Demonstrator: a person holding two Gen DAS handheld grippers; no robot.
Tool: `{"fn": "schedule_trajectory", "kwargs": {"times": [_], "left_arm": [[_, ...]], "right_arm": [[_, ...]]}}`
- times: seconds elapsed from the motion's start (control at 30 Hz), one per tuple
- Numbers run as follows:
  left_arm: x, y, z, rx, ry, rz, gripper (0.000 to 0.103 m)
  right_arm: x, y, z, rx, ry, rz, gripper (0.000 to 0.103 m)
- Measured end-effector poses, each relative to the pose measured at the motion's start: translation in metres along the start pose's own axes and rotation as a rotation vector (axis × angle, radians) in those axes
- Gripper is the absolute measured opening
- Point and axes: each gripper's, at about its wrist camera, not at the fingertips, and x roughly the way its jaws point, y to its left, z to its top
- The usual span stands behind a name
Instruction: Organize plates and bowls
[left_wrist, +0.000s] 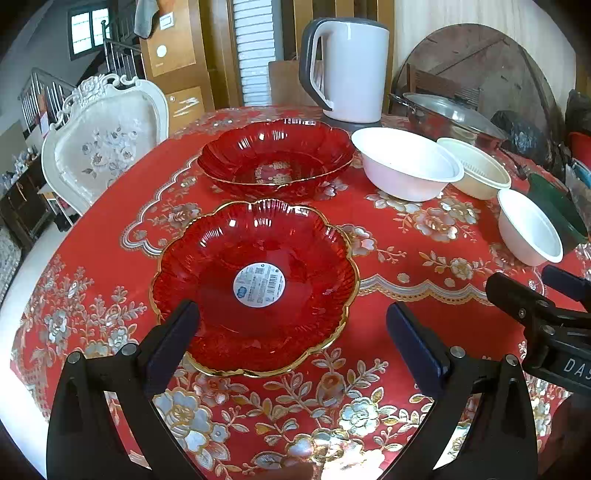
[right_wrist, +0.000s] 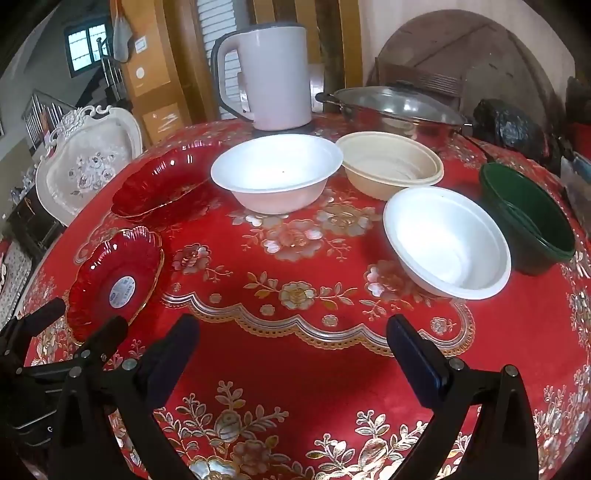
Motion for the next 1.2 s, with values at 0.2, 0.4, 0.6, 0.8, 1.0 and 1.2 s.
{"fn": "schedule_trajectory", "kwargs": {"times": [0.2, 0.4, 0.6, 0.8, 1.0, 1.2], "left_arm": [[0.000, 0.003, 0.001, 0.003, 0.005, 0.002, 0.102], [0.000, 0.006, 0.001, -0.007, 0.004, -0.003, 0.102], [-0.001, 0.011, 0.002, -0.019, 0.001, -0.002, 0.102], [-0.001, 0.016, 0.003, -0.040, 0.004, -0.004, 0.102], [-0.002, 0.017, 0.003, -0.043, -0.003, -0.007, 0.102], [-0.003, 0.019, 0.004, -0.056, -0.003, -0.007, 0.102]], "right_arm": [[0.001, -0.001, -0.001, 0.000, 0.001, 0.003, 0.101], [0.001, 0.001, 0.000, -0.006, 0.002, 0.003, 0.101], [0.002, 0.001, 0.000, -0.006, 0.000, -0.001, 0.101], [0.001, 0.001, 0.001, -0.005, -0.005, -0.010, 0.101], [-0.002, 0.001, 0.001, -0.007, -0.022, -0.022, 0.101], [-0.008, 0.002, 0.000, -0.024, -0.068, -0.067, 0.101]]}}
